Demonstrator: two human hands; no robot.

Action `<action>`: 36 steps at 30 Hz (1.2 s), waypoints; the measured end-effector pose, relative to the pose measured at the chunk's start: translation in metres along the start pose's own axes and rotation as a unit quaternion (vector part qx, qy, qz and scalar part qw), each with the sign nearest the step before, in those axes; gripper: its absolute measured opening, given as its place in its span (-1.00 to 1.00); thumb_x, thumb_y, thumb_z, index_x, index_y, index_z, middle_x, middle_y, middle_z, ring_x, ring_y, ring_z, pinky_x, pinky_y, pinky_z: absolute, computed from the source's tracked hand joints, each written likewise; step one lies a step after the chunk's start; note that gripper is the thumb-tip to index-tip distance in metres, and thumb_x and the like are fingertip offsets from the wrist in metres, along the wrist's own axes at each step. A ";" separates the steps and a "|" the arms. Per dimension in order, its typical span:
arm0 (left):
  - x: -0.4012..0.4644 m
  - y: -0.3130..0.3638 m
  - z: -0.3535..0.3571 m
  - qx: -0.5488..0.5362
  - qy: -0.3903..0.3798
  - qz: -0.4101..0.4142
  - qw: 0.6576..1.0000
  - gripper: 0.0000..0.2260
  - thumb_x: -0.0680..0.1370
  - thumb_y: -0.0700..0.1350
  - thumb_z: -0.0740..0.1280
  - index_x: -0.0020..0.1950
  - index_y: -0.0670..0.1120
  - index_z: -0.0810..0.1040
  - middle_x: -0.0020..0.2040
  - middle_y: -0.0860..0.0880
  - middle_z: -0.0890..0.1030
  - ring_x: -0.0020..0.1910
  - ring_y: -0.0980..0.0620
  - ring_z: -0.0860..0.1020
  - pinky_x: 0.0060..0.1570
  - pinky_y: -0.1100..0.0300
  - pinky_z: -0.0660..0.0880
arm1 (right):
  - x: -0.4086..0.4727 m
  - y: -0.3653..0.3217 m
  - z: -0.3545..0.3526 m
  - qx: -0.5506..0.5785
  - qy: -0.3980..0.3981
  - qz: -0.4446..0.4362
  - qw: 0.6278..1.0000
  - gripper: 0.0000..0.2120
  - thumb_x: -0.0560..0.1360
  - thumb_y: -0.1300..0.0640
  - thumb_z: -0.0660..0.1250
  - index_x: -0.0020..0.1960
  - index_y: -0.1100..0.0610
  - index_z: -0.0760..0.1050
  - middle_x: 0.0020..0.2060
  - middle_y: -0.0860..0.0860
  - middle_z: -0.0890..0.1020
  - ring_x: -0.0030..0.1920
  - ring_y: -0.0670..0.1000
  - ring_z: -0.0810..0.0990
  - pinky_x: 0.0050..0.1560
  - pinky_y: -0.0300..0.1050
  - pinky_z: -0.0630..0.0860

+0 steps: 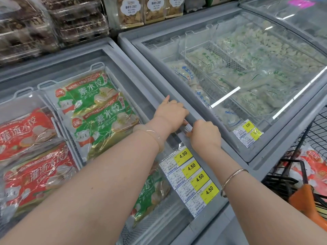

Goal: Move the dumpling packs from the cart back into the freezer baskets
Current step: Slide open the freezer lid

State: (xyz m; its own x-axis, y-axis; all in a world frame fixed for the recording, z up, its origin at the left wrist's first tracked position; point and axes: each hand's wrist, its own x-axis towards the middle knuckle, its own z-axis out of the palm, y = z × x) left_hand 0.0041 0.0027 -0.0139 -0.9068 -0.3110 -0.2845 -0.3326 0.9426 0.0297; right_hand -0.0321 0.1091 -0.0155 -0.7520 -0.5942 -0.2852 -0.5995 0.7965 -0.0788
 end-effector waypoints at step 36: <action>-0.382 -0.174 0.123 -0.162 0.044 -0.110 0.980 -0.64 0.44 0.10 0.39 -0.43 -0.05 0.37 -0.35 0.07 0.29 -0.13 0.04 0.29 -0.14 0.12 0.36 | -0.302 -0.262 0.105 0.001 -0.083 -0.209 0.974 -0.80 0.55 0.20 0.25 0.16 0.20 0.48 0.09 0.15 0.59 0.12 0.18 0.60 -0.01 -0.03 0.53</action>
State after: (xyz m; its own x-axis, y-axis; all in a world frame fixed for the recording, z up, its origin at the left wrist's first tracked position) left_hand 0.4405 -0.0272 -0.0279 -0.8186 -0.5240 -0.2355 -0.5735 0.7688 0.2830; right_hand 0.3807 0.0919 -0.0092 -0.3869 -0.8411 -0.3781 -0.8436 0.4884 -0.2232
